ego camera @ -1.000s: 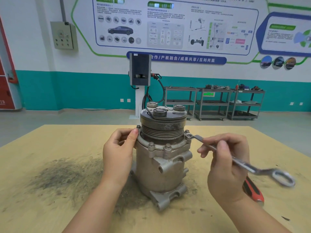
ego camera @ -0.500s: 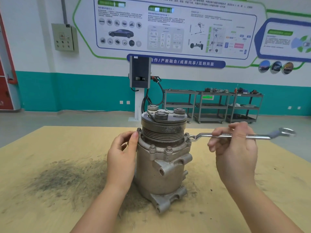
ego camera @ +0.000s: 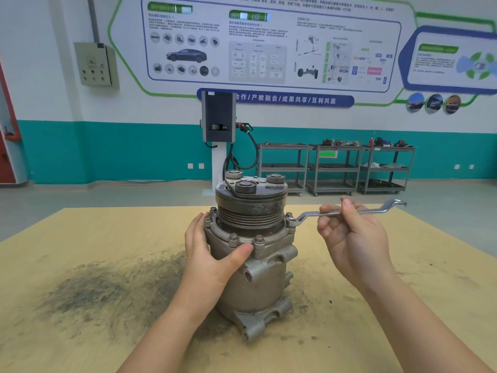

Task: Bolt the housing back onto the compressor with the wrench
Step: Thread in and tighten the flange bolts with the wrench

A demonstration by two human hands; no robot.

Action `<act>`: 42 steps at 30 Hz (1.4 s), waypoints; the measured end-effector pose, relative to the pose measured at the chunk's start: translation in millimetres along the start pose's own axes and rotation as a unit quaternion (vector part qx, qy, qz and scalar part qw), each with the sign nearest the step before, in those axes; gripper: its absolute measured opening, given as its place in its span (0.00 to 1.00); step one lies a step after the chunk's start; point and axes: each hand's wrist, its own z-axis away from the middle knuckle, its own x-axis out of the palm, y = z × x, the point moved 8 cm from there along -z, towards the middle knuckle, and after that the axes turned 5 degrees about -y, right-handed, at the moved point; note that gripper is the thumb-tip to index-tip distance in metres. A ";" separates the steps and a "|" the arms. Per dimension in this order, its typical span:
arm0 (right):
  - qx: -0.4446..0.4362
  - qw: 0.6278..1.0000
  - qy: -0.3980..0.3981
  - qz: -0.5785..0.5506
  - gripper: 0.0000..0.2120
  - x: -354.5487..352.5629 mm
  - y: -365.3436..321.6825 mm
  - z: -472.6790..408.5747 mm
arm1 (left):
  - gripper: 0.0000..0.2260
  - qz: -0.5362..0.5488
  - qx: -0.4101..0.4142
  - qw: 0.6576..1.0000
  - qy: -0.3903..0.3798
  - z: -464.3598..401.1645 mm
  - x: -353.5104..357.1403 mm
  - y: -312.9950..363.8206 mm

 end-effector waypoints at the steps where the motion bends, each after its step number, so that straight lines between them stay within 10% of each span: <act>1: -0.030 0.999 -0.003 0.015 0.07 1.1 -3.6 2.4 | 0.53 -0.005 0.003 1.000 0.002 0.0 -0.4 0.2; 10: -0.183 0.978 0.024 0.097 0.08 1.9 -8.5 24.5 | 0.50 -0.030 0.022 0.999 0.023 -2.3 -1.6 -2.6; 21: -0.435 0.788 -0.204 0.384 0.08 58.9 -11.8 75.6 | 0.48 -0.032 0.033 0.999 0.026 -2.1 -1.6 -1.8; 30: -0.197 0.974 -0.011 0.114 0.06 15.2 -19.6 28.5 | 0.55 0.002 0.016 1.000 -0.012 -4.0 -2.1 -4.5; 42: -0.017 1.000 0.015 -0.014 0.12 -0.5 5.9 1.5 | 0.37 -0.053 0.041 0.997 0.025 -6.8 -7.8 -0.8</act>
